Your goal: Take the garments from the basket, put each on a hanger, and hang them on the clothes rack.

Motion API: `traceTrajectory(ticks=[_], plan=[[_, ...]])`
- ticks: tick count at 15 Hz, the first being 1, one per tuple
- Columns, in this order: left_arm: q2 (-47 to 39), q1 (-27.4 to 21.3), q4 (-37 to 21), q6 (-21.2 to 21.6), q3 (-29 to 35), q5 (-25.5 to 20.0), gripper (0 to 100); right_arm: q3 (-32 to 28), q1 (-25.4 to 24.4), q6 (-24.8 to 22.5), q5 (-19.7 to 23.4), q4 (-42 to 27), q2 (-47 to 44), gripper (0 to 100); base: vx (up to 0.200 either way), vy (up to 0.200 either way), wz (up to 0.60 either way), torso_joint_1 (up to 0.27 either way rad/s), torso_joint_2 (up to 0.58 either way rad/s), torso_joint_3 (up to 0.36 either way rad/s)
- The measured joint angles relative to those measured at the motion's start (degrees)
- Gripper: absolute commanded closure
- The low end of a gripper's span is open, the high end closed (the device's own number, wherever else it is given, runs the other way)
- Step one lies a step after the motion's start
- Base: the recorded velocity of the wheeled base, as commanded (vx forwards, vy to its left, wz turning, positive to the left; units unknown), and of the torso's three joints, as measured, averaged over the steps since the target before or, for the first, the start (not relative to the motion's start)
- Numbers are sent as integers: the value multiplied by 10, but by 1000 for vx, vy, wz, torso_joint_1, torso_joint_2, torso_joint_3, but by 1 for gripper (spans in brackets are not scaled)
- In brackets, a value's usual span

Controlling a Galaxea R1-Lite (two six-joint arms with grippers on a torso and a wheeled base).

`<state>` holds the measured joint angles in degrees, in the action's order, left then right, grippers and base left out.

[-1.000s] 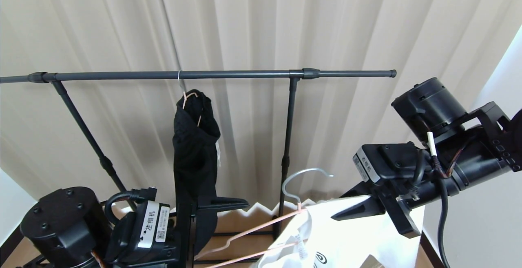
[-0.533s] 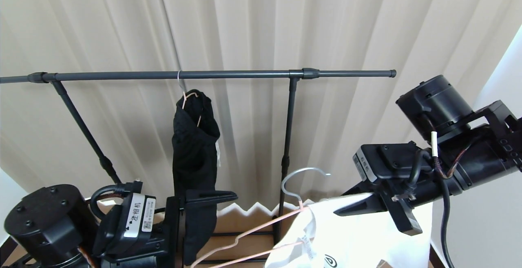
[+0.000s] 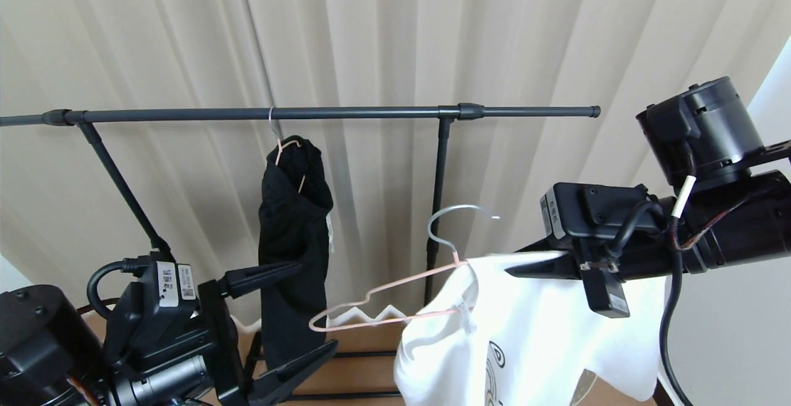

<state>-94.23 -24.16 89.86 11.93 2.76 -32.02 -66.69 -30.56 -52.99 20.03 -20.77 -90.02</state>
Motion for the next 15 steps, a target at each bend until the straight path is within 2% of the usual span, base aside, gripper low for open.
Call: traceTrajectory(ticks=[2, 4, 6, 9, 12, 15], plan=[[2, -16, -20, -15, -3, 69, 0, 22, -1, 12, -11, 52, 8, 100, 0, 0, 0, 0, 0, 0], [2, -43, -42, -27, -5, 160, 0, 54, -1, 41, -22, 119, 13, 100, 0, 0, 0, 0, 0, 0], [2, -90, -69, -58, -5, 247, 0, 86, -6, 78, -57, 194, 16, 100, 0, 0, 0, 0, 0, 0], [-5, -168, -100, -108, -4, 368, 0, 117, -14, 100, -83, 244, 15, 100, 0, 0, 0, 0, 0, 0], [-44, -227, -107, -148, 3, 437, 0, 128, -18, 113, -88, 256, 13, 100, 0, 0, 0, 0, 0, 0], [-107, -267, -108, -181, 39, 490, 0, 140, -32, 137, -109, 258, 14, 100, 0, 0, 0, 0, 0, 0]])
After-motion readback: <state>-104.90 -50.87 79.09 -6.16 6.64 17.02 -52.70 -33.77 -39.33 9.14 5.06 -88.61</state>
